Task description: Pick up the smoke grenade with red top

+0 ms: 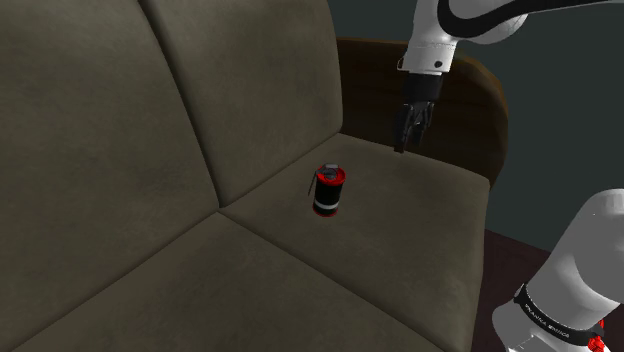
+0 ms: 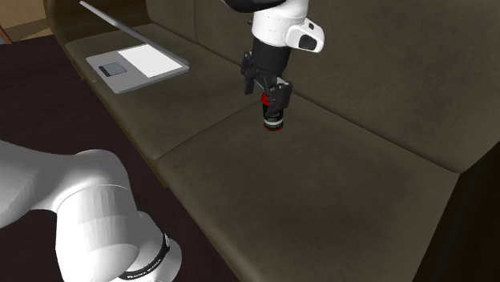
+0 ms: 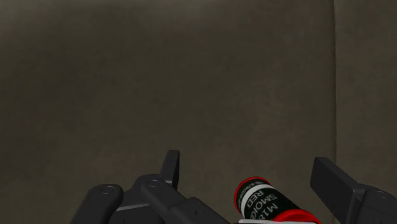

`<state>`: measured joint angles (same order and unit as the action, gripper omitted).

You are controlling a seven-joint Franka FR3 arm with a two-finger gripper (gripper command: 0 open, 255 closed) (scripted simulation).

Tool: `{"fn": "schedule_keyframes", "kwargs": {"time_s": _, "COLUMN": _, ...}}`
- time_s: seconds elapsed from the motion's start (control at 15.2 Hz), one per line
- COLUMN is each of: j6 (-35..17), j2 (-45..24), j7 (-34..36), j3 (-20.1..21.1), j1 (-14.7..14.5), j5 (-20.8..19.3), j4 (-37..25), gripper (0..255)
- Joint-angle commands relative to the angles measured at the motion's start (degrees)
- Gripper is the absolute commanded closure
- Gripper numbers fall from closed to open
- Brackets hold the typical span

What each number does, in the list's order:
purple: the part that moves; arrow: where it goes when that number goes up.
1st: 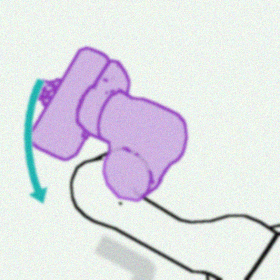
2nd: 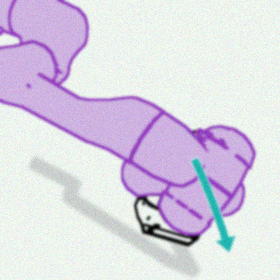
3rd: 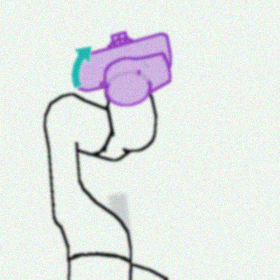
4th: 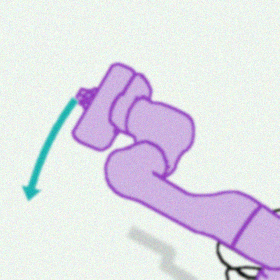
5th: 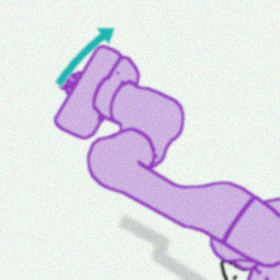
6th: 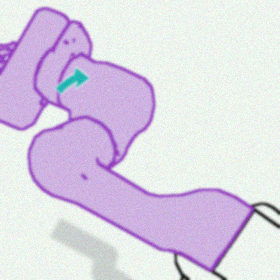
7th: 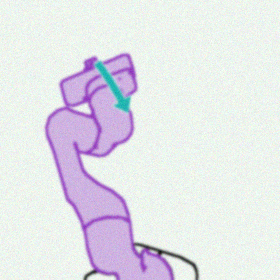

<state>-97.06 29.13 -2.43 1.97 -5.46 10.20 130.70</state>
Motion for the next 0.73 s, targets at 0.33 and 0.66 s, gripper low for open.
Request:
{"fn": "schedule_keyframes", "kwargs": {"time_s": 0.33, "j6": -6.4, "j2": -13.8, "j7": -6.5, "j3": 0.8, "j1": -3.7, "j5": 4.8, "j4": -7.6, "gripper": 0}}
{"fn": "schedule_keyframes", "kwargs": {"time_s": 0.66, "j6": -8.7, "j2": -23.2, "j7": -10.8, "j3": 1.9, "j1": -5.8, "j5": 7.9, "j4": -14.8, "gripper": 0}}
